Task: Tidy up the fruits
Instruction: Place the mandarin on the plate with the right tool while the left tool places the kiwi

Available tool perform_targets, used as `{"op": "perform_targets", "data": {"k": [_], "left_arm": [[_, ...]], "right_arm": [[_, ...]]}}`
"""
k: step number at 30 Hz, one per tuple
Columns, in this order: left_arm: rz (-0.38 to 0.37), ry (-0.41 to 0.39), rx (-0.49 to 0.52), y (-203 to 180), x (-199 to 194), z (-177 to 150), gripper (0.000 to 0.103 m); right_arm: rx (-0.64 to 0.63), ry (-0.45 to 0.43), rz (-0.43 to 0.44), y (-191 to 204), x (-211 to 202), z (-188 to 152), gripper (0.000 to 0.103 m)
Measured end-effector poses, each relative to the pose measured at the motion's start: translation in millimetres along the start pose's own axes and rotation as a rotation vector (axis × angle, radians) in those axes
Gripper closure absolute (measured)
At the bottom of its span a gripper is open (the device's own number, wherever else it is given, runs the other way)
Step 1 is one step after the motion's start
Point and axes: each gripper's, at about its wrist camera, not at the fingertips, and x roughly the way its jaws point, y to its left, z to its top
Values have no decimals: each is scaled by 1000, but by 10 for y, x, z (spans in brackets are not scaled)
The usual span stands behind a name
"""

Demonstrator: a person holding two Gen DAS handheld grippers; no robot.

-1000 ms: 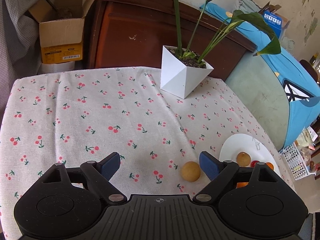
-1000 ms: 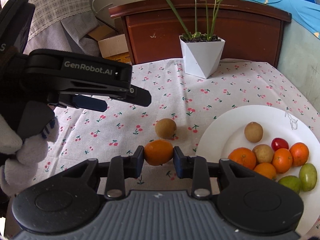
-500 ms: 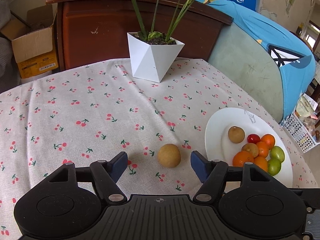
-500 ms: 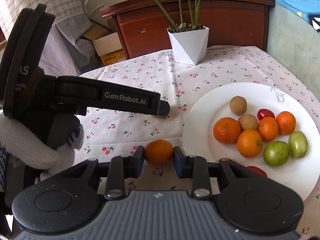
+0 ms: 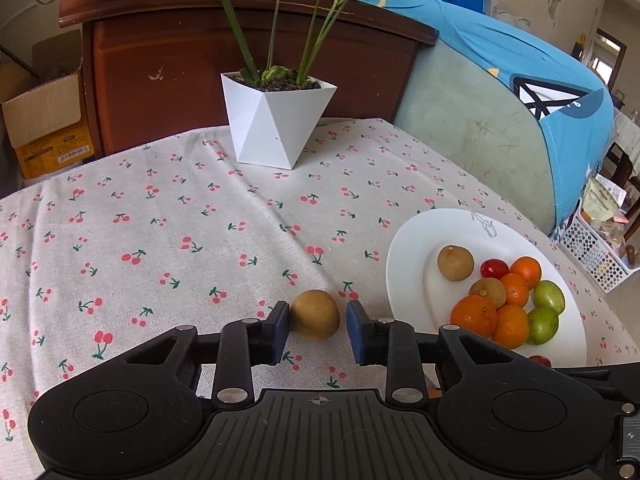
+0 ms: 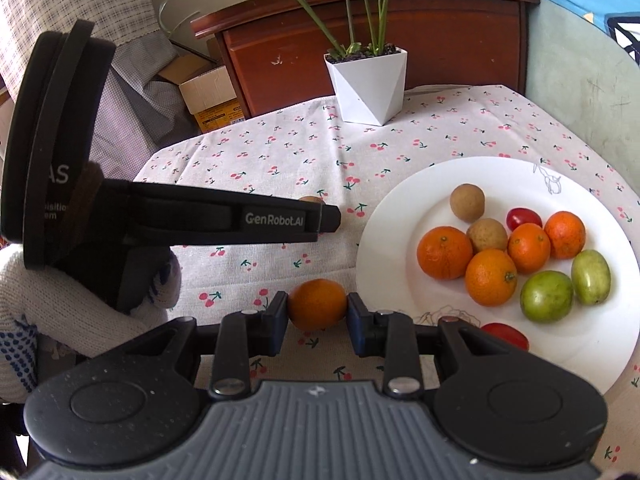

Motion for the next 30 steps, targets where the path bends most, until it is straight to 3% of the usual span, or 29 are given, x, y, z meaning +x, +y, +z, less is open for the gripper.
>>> {"op": "perform_targets", "data": {"k": [7,22,30], "left_arm": [[-29,-5,-51,68,-52,45,78],[-88,-32,-49,-10,-212,105,78],[-193,-17,-7,-304,-309,75,78]], "right_arm": [[6,-29,12,-31,-71,61,73],[92,-164,-69,-376,-372,314,73],[178,-237,-156,-714,-512,439,73]]}}
